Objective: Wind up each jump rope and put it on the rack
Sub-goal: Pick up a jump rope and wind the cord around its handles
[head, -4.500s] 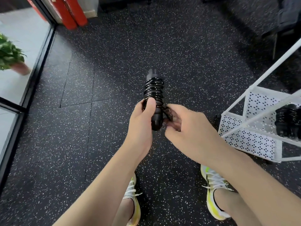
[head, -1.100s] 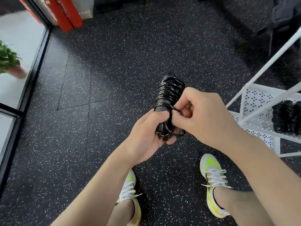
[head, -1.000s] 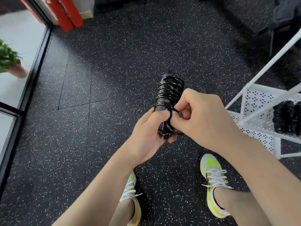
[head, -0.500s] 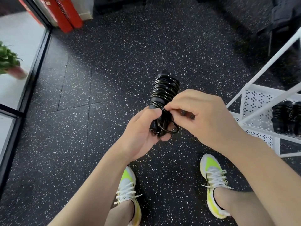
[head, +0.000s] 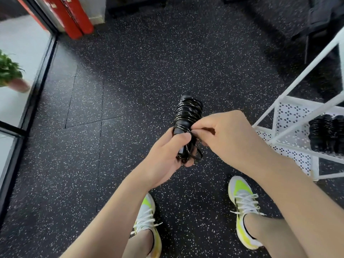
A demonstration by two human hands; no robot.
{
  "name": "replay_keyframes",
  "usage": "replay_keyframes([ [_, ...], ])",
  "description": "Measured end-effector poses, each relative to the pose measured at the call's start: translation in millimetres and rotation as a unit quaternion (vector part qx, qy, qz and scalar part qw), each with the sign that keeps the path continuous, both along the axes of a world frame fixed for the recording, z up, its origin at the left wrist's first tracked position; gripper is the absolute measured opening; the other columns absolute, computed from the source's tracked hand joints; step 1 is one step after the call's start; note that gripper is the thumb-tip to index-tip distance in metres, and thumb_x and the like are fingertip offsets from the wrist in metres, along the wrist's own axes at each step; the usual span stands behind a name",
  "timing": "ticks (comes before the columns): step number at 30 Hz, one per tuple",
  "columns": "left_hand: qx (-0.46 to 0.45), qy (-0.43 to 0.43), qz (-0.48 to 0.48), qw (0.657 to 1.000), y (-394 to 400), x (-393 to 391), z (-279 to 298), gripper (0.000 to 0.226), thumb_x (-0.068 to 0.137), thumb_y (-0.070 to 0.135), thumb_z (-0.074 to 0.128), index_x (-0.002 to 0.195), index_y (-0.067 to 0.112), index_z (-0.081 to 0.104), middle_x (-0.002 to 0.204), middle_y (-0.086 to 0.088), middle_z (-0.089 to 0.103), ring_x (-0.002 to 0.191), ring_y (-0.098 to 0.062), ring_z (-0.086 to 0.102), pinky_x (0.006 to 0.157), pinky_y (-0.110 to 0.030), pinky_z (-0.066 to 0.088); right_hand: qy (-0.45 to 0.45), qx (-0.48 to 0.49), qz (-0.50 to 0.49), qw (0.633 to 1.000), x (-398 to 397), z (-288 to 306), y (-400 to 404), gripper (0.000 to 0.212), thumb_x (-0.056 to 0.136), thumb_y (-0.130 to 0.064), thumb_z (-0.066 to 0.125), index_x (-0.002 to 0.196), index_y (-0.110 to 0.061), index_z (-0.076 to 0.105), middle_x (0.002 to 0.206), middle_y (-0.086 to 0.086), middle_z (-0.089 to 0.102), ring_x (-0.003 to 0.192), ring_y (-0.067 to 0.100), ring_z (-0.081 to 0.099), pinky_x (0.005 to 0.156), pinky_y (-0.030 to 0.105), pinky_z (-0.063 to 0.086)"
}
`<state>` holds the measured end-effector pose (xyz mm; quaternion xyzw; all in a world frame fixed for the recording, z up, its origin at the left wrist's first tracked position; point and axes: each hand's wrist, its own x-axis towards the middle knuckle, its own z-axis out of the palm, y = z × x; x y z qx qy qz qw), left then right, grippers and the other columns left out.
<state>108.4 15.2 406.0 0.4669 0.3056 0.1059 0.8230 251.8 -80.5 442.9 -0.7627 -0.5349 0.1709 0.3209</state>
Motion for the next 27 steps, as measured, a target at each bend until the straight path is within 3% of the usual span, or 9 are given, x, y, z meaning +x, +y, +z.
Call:
replay_keyframes([
  [2,-0.01,-0.003,-0.003,1.0,0.6,-1.3,0.0,0.037,0.088,0.019,0.055,0.122,0.003,0.051,0.097,-0.014,0.054,0.075,-0.022,0.055,0.055,-0.031,0.042,0.003,0.007,0.023,1.0,3.3,0.3,-0.4,0.011,0.092,-0.021,0.072,0.084,-0.024,0.079,0.063,-0.012,0.066,0.067,0.007,0.061,0.061,0.019,0.045],
  [4,-0.032,-0.01,-0.011,0.999,0.5,-1.8,1.7,0.036,0.089,0.019,0.055,0.12,0.003,0.053,0.099,-0.015,0.054,0.075,-0.023,0.055,0.055,-0.031,0.04,0.073,0.007,0.025,0.997,8.4,2.0,-3.5,0.008,0.087,-0.018,0.075,0.084,-0.024,0.079,0.066,-0.014,0.068,0.066,0.003,0.064,0.061,0.013,0.047],
  [7,-0.08,-0.031,-0.021,0.996,-0.2,-0.1,5.1,0.04,0.091,0.024,0.058,0.123,0.001,0.053,0.101,-0.018,0.057,0.076,-0.024,0.054,0.056,-0.031,0.039,0.144,0.022,0.011,0.989,8.5,3.4,-7.3,0.009,0.083,-0.015,0.076,0.08,-0.023,0.075,0.07,-0.012,0.07,0.063,0.004,0.064,0.062,0.016,0.051],
  [10,-0.107,-0.069,-0.034,0.991,-0.5,1.3,9.9,0.041,0.094,0.03,0.052,0.122,0.001,0.054,0.095,-0.015,0.063,0.077,-0.022,0.052,0.058,-0.03,0.036,0.148,0.061,-0.035,0.986,3.9,2.4,-6.9,0.008,0.083,-0.017,0.074,0.078,-0.022,0.071,0.07,-0.009,0.07,0.064,0.008,0.066,0.063,0.019,0.052],
  [15,-0.099,-0.137,-0.053,0.984,4.6,-0.9,14.9,0.043,0.092,0.035,0.049,0.119,0.004,0.062,0.1,-0.017,0.061,0.079,-0.02,0.047,0.06,-0.031,0.036,0.256,0.121,-0.115,0.952,-4.0,1.4,-3.9,0.006,0.087,-0.016,0.067,0.081,-0.017,0.067,0.066,-0.002,0.068,0.059,0.013,0.069,0.06,0.025,0.055],
  [17,-0.093,-0.124,-0.043,0.987,6.4,-1.8,13.2,0.042,0.092,0.033,0.049,0.119,0.003,0.059,0.098,-0.016,0.059,0.077,-0.02,0.048,0.06,-0.03,0.037,0.232,0.117,-0.107,0.96,-6.4,-1.9,-2.2,0.006,0.088,-0.019,0.067,0.083,-0.021,0.065,0.071,-0.006,0.068,0.062,0.011,0.066,0.063,0.027,0.054],
  [20,-0.088,-0.092,-0.018,0.992,6.2,-2.0,9.5,0.035,0.091,0.028,0.047,0.116,0.004,0.053,0.095,-0.014,0.056,0.074,-0.021,0.05,0.058,-0.031,0.036,0.132,0.111,-0.077,0.982,-8.3,-3.2,-0.8,0.009,0.089,-0.018,0.069,0.088,-0.024,0.063,0.078,-0.015,0.066,0.072,0.004,0.062,0.066,0.012,0.044],
  [23,-0.085,-0.074,-0.013,0.993,6.3,-0.3,7.2,0.037,0.09,0.026,0.047,0.119,0.004,0.051,0.095,-0.014,0.056,0.072,-0.022,0.051,0.057,-0.032,0.036,0.079,0.122,-0.05,0.988,-5.2,-3.6,-0.9,0.016,0.089,-0.014,0.07,0.1,-0.025,0.066,0.084,-0.016,0.065,0.084,0.007,0.063,0.072,0.012,0.044],
  [27,-0.077,-0.061,-0.014,0.995,11.0,-2.3,4.6,0.043,0.09,0.025,0.053,0.127,0.004,0.049,0.102,-0.017,0.056,0.072,-0.022,0.051,0.057,-0.032,0.036,-0.001,0.126,-0.002,0.992,0.9,-9.2,-0.7,0.023,0.092,-0.018,0.069,0.113,-0.028,0.068,0.089,-0.012,0.063,0.083,0.011,0.063,0.072,0.035,0.052],
])
